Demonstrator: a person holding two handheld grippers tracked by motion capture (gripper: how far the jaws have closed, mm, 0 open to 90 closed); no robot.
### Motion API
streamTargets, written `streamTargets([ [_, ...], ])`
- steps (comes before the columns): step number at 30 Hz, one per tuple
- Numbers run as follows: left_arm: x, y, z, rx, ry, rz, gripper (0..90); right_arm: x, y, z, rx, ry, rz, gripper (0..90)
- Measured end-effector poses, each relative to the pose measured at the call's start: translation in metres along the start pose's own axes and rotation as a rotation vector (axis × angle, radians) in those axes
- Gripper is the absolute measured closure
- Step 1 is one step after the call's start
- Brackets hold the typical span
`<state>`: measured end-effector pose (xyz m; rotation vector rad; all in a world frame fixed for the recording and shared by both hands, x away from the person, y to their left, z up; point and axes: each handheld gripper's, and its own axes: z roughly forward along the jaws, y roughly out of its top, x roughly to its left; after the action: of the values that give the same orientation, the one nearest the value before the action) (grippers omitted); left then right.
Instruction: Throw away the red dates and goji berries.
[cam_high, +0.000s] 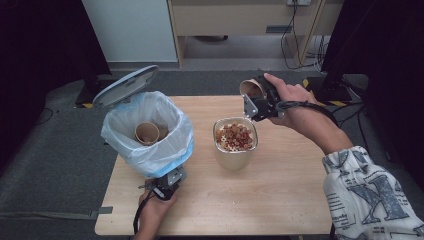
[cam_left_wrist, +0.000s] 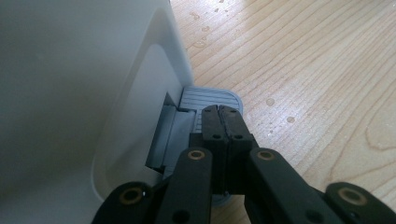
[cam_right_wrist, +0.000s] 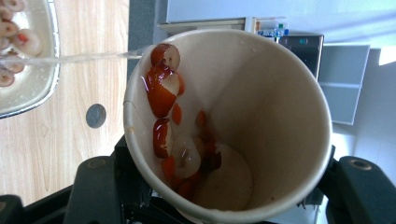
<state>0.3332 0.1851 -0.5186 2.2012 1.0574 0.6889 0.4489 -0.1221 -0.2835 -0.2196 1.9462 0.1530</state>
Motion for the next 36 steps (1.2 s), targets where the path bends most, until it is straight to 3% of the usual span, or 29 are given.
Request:
streamTargets([
  [5, -0.0008, -0.0001, 0.0001, -0.001, 0.003, -0.002, 88.6, -0.0008, -0.0001, 0.002, 0.016, -0.012, 0.002, 36.8],
  [10, -0.0005, -0.0001, 0.0001, -0.002, 0.003, -0.003, 88.7, 0.0033, 0.0033, 0.0018, 0.022, -0.003, -0.048, 36.8],
  [13, -0.0006, 0.0, 0.0, 0.001, 0.005, -0.001, 88.7, -0.0023, -0.0003, 0.0012, 0.024, -0.019, -0.012, 36.8],
  [17, -0.0004, 0.0, 0.0, 0.0, 0.002, 0.002, 88.7, 0.0018, 0.0038, 0.0001, 0.024, -0.005, -0.056, 36.8],
  [21, 0.0, 0.0001, 0.0, 0.001, 0.002, 0.006, 88.7, -0.0053, 0.0032, -0.0007, 0.021, -0.033, -0.024, 37.4],
  [23, -0.0013, -0.0001, 0.0009, -0.014, -0.004, -0.011, 88.7, -0.004, 0.0047, -0.001, 0.022, -0.03, -0.038, 37.5],
  [24, 0.0003, 0.0001, 0.0, 0.0, -0.001, 0.006, 88.7, 0.0004, 0.0085, -0.0017, 0.023, -0.023, -0.085, 37.5],
  [25, 0.0003, 0.0001, 0.0, 0.0, -0.001, 0.006, 88.7, 0.0011, 0.0094, -0.0019, 0.026, -0.022, -0.094, 37.5],
  [36, 0.0001, 0.0001, 0.0, 0.0, 0.0, 0.004, 88.6, 0.0012, 0.0072, -0.0016, 0.041, -0.03, -0.106, 38.5],
])
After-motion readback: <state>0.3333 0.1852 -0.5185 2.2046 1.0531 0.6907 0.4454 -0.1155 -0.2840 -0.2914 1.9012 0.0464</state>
